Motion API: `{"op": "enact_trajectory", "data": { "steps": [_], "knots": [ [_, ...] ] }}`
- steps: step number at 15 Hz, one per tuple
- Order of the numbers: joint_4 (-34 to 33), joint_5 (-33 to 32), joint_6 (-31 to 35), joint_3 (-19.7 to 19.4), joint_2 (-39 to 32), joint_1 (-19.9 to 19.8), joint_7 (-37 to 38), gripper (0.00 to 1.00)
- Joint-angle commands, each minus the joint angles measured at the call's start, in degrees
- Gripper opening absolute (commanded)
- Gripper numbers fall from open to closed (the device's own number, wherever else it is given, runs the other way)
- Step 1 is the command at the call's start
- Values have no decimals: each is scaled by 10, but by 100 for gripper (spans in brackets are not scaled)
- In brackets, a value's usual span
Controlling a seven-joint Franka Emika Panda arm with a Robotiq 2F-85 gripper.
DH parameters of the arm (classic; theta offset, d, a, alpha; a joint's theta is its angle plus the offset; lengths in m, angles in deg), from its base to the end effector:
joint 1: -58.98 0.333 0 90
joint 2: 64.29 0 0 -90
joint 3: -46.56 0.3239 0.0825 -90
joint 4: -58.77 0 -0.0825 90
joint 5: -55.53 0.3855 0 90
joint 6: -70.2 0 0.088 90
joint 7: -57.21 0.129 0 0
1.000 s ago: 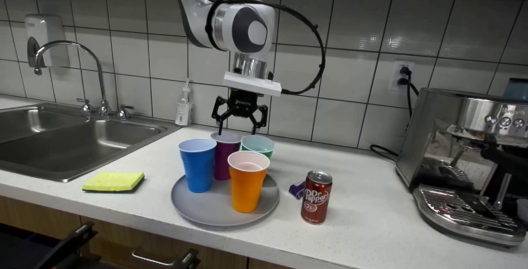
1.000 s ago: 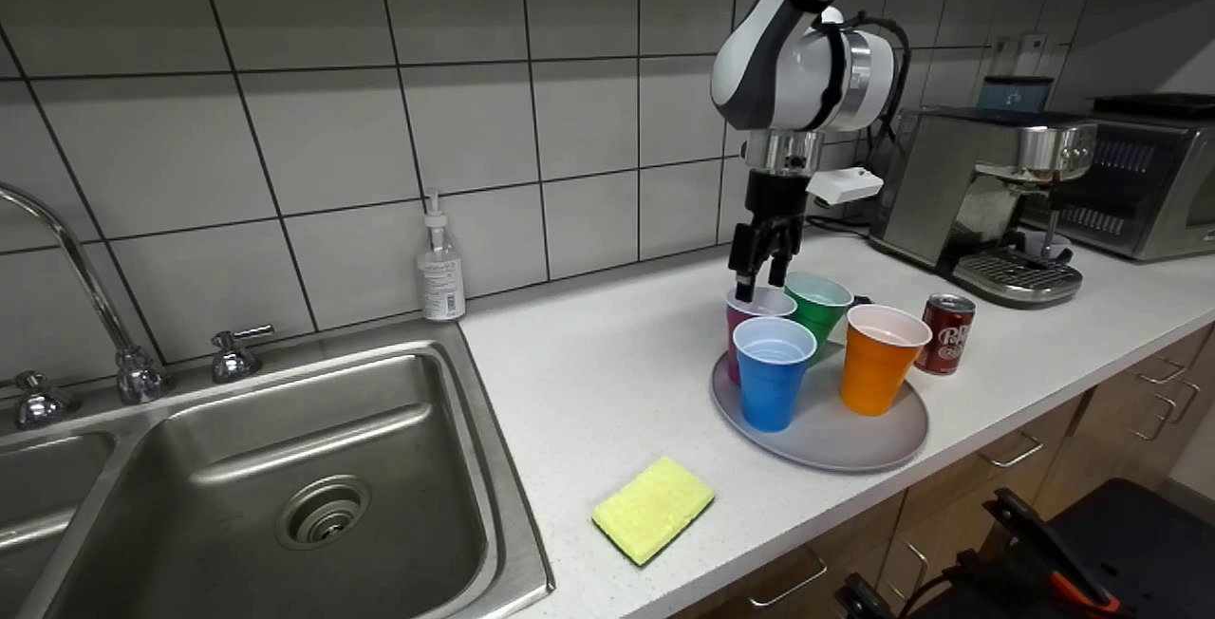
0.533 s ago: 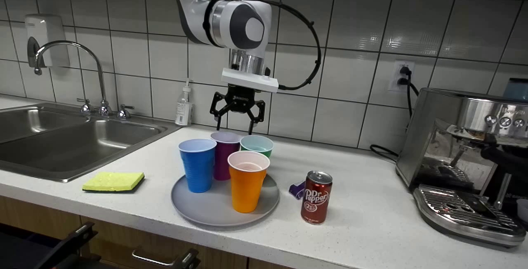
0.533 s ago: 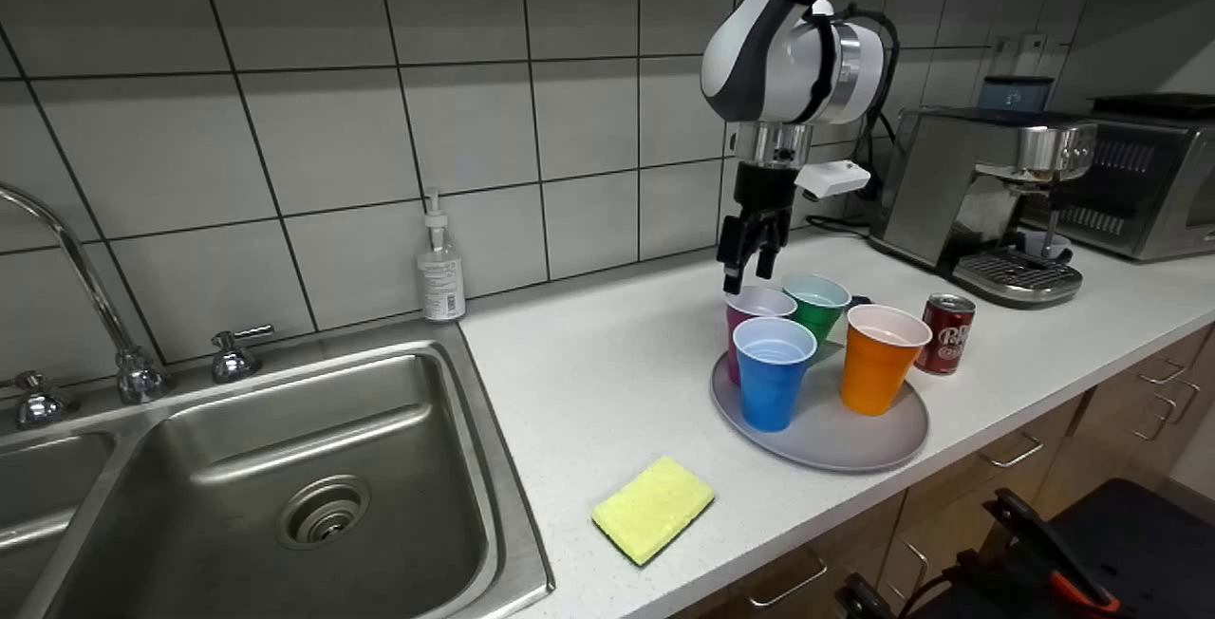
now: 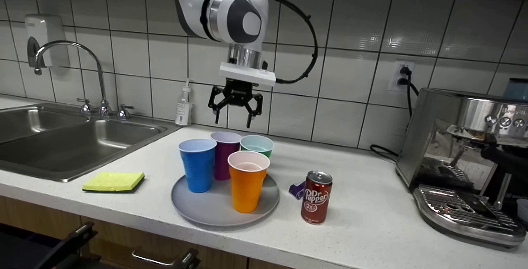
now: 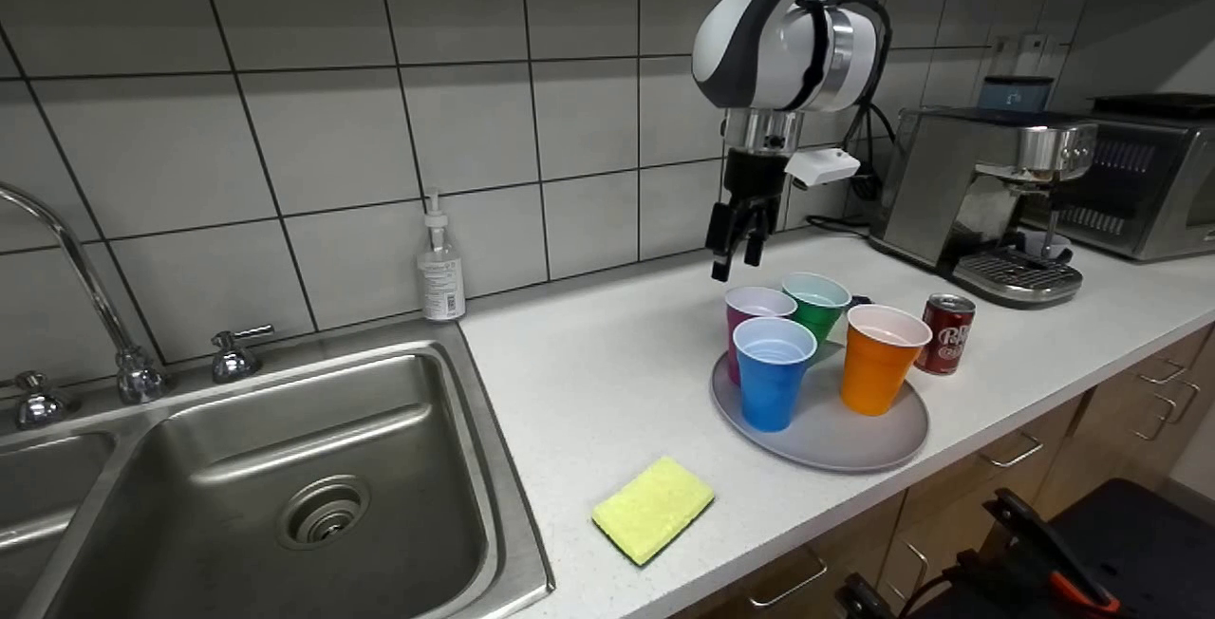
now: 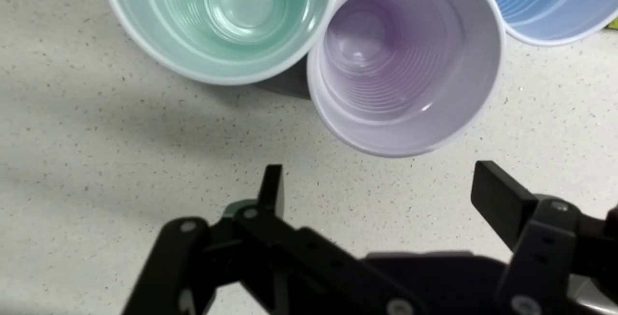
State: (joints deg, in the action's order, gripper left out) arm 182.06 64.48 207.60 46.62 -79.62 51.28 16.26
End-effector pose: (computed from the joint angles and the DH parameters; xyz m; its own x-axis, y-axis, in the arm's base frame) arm 0.5628 -0.0720 0.2582 0.8938 0.4460 0.0470 0.4485 -0.8886 -0.0957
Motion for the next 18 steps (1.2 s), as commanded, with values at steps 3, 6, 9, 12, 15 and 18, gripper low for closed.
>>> {"op": "enact_trajectory", "data": {
  "steps": [3, 6, 9, 12, 15, 18],
  "knots": [
    [37, 25, 6, 6, 74, -5, -3, 100],
    [69, 45, 17, 1, 114, -1, -4, 100],
    [119, 60, 45, -6, 160, 7, 5, 100],
    [176, 66, 92, -14, 209, 14, 15, 100],
    [235, 64, 125, -27, 261, 22, 30, 100],
    [288, 55, 144, -45, 315, 32, 50, 100]
  ]
}}
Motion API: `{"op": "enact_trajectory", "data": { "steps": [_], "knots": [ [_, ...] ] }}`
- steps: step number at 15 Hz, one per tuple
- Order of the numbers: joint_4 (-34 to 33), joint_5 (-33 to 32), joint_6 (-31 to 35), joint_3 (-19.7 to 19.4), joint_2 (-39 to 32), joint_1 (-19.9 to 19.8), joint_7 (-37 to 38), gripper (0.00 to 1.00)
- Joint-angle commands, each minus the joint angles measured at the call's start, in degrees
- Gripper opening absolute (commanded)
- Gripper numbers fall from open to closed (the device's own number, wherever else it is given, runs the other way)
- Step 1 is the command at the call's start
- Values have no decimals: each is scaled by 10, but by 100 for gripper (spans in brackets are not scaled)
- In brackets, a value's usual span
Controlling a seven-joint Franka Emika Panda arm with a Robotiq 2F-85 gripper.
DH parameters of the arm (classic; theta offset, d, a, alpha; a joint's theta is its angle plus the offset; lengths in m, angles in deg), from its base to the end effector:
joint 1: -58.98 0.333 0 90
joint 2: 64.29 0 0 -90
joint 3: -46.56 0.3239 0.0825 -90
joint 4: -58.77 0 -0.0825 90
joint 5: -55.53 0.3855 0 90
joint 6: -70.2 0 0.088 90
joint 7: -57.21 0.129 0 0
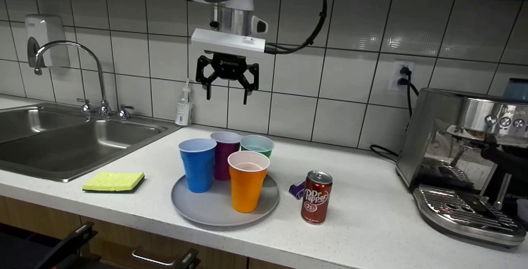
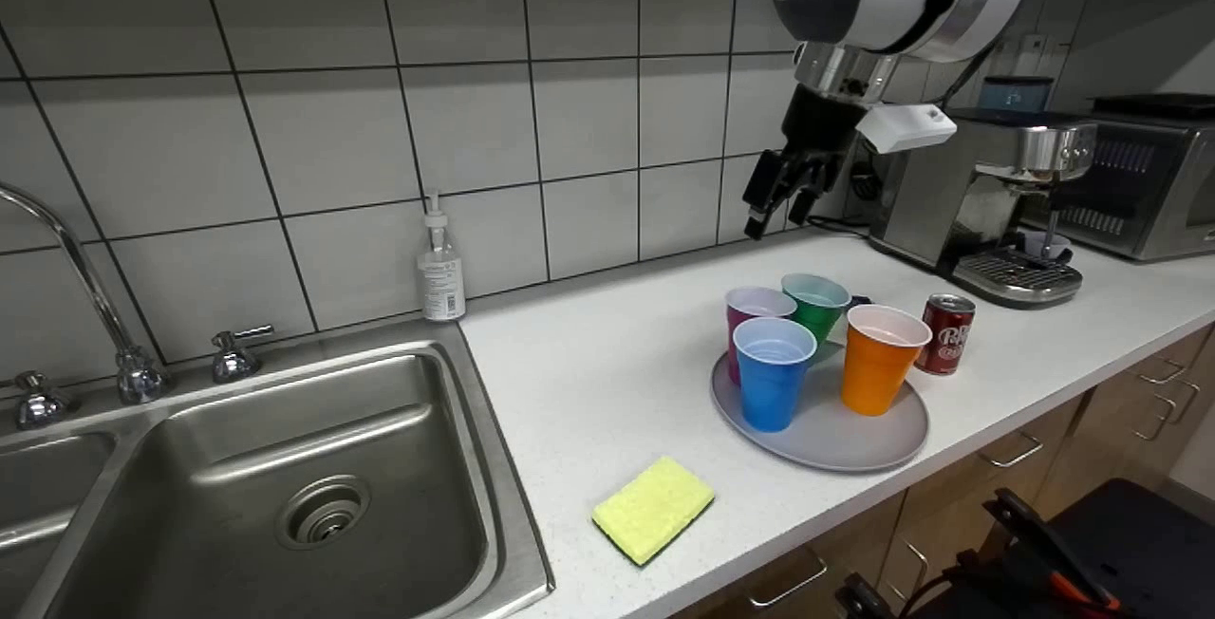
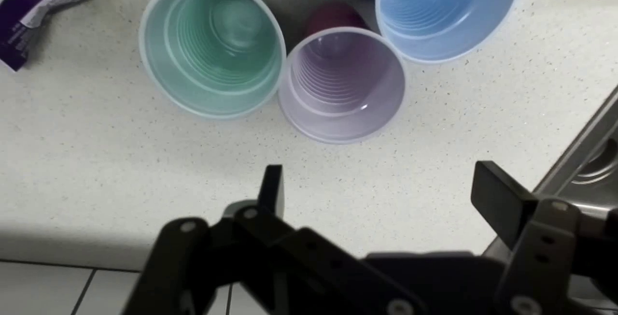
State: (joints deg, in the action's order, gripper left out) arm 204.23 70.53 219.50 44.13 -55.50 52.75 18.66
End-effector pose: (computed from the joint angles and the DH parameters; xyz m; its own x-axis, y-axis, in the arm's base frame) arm 0.4647 -0.0731 0.3349 0.9180 0.2917 0.2686 0.3084 -0.9510 -0.0210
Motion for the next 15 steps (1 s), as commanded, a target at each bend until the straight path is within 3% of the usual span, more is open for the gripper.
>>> {"op": "enact_trajectory", "data": {
  "steps": [1, 9, 12, 15],
  "knots": [
    [82, -5, 25, -27, 93, 21, 30, 100],
    [147, -13, -17, -77, 208, 59, 49, 100],
    [143, -26, -34, -74, 210, 59, 86, 100],
    [133, -29, -17, -88, 188, 72, 77, 100]
  ]
}}
